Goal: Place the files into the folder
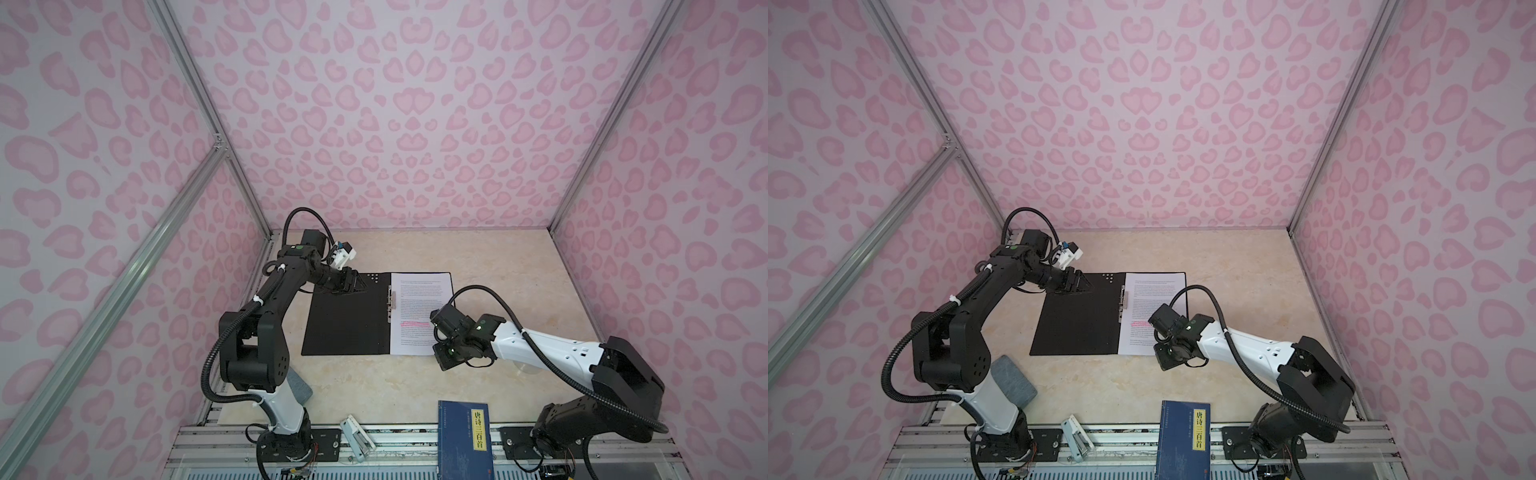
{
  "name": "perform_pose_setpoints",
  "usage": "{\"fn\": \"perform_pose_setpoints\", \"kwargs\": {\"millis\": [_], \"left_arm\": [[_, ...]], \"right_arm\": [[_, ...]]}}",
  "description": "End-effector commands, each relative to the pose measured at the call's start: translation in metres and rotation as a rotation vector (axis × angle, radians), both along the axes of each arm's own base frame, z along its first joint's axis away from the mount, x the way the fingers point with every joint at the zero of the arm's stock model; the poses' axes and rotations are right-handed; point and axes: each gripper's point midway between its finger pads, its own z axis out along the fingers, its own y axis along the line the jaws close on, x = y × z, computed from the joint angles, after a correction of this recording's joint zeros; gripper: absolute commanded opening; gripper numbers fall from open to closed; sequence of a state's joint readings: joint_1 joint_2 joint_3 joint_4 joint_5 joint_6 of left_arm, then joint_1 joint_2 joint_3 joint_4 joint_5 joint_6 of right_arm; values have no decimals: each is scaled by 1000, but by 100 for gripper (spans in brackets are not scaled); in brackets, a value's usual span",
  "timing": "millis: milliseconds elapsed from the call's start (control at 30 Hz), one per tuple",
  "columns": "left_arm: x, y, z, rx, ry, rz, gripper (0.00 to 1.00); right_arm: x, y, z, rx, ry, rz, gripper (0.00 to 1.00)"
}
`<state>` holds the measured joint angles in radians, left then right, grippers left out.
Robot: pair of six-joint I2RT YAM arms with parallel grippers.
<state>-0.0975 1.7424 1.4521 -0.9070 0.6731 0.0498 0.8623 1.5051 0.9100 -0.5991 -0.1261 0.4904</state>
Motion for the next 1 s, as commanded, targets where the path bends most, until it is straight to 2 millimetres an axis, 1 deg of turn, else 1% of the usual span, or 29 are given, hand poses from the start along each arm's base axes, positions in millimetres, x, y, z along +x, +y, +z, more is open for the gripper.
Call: {"fn": "perform_pose_setpoints", "kwargs": {"millis": [0,133,533,767,967], "left_arm": [[1,0,3,-3,-24,-8,58],[1,0,3,-1,-24,-10,58],[0,-1,-3,-4,-13,-14,58],[-1,0,-4,-3,-11,-16,58],[-2,-1,-6,-5,-7,-16,58]], "right_arm": [[9,3,-11,-27,-30,-49,10],[11,6,-22,-75,-31,-43,10],[18,9,-40,-156,-12,-20,10],[25,14,-37,-170,-20,-5,10],[18,11,-40,-180,0,4,10]]}}
